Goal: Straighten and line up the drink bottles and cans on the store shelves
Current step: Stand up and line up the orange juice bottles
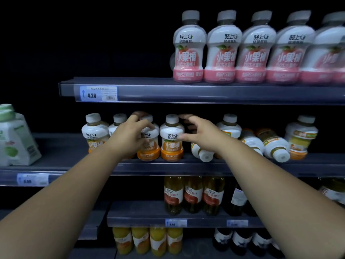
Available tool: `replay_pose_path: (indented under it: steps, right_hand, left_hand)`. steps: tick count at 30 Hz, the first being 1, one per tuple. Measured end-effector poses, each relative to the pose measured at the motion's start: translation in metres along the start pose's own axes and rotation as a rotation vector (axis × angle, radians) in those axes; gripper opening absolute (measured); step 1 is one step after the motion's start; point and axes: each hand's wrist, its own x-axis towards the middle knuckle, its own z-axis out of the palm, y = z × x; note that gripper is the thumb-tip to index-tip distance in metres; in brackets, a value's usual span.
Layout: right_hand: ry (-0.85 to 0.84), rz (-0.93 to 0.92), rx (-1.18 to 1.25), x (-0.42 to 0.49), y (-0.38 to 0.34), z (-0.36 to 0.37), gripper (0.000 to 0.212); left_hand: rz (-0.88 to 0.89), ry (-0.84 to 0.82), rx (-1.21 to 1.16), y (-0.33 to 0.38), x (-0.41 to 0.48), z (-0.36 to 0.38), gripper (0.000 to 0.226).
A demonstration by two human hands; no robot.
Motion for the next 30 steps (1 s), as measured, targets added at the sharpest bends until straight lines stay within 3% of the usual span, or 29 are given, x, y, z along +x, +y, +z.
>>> replay_pose_path:
  steps: [5,12,16,23,30]
  right_hand:
    - [0.026,-0.050,-0.183,-0.031,0.012,-0.023,0.063]
    - [0.028,-0.028,-0.510,-0.062,0.033,-0.024,0.050]
    - [0.073,0.011,-0.535,-0.069,0.041,-0.014,0.050]
    - [0.197,0.081,-0.667,-0.070,0.043,0.015,0.056]
    - [0.238,0.020,-0.607,-0.067,0.037,0.010,0.035]
  left_hand:
    - [0.053,0.088,0.289,0.023,-0.001,0.008,0.052]
    - [0.157,0.148,0.301,0.072,0.014,0.022,0.059]
    - [0.102,0.092,0.343,0.072,0.015,0.037,0.056]
    - [0.091,0.155,0.350,0.071,0.016,0.048,0.055]
    - [0.083,0.159,0.321,0.070,0.016,0.048,0.056]
